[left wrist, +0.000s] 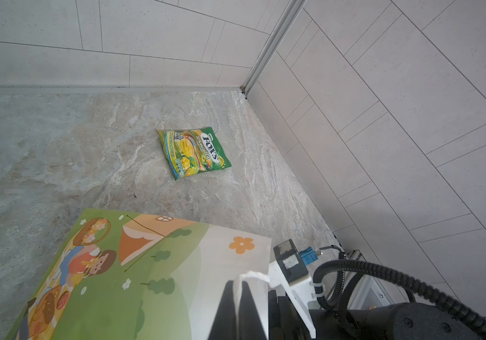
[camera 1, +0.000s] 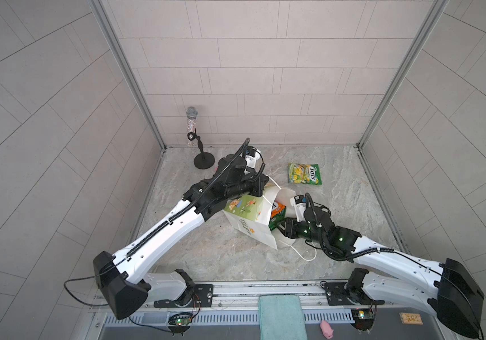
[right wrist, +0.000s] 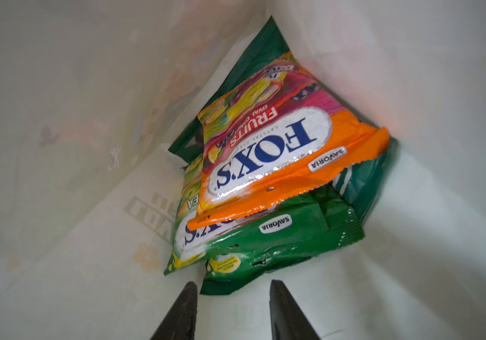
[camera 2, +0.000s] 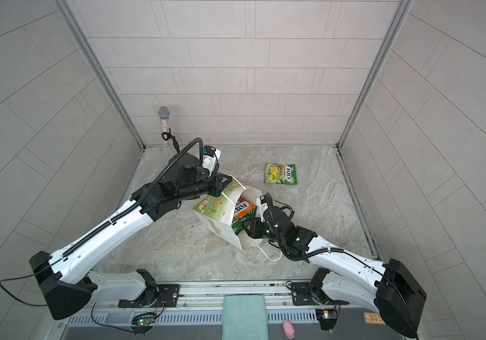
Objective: Take the snacks out of the paper bag
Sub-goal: Pick up the snack from the paper bag.
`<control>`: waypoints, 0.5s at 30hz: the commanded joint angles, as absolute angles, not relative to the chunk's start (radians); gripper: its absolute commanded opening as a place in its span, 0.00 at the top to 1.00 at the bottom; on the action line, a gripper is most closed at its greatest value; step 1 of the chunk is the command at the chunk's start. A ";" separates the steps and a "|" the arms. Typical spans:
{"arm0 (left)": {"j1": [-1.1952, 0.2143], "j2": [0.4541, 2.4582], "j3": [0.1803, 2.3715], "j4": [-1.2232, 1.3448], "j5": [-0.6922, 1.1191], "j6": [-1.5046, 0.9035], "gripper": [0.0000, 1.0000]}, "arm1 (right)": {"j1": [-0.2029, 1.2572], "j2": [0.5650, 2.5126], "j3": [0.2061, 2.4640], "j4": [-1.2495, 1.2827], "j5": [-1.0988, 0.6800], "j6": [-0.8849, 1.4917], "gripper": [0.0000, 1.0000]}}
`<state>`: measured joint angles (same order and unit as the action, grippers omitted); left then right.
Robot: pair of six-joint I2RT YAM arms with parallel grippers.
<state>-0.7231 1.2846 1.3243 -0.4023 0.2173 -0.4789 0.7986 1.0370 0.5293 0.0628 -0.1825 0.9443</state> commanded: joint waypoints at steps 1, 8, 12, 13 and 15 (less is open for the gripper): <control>-0.726 1.281 1.362 -0.405 0.216 -0.467 1.00 | 0.804 1.056 0.520 0.156 -0.106 1.111 0.58; -0.726 1.282 1.365 -0.405 0.220 -0.465 1.00 | 0.804 1.118 0.557 0.158 -0.072 1.198 0.62; -0.727 1.284 1.366 -0.405 0.223 -0.465 1.00 | 0.804 1.127 0.559 0.135 -0.045 1.218 0.62; -0.727 1.286 1.367 -0.405 0.224 -0.465 1.00 | 0.805 1.129 0.557 0.142 -0.040 1.223 0.62; -0.728 1.288 1.367 -0.405 0.226 -0.464 1.00 | 0.804 1.136 0.561 0.154 -0.039 1.229 0.63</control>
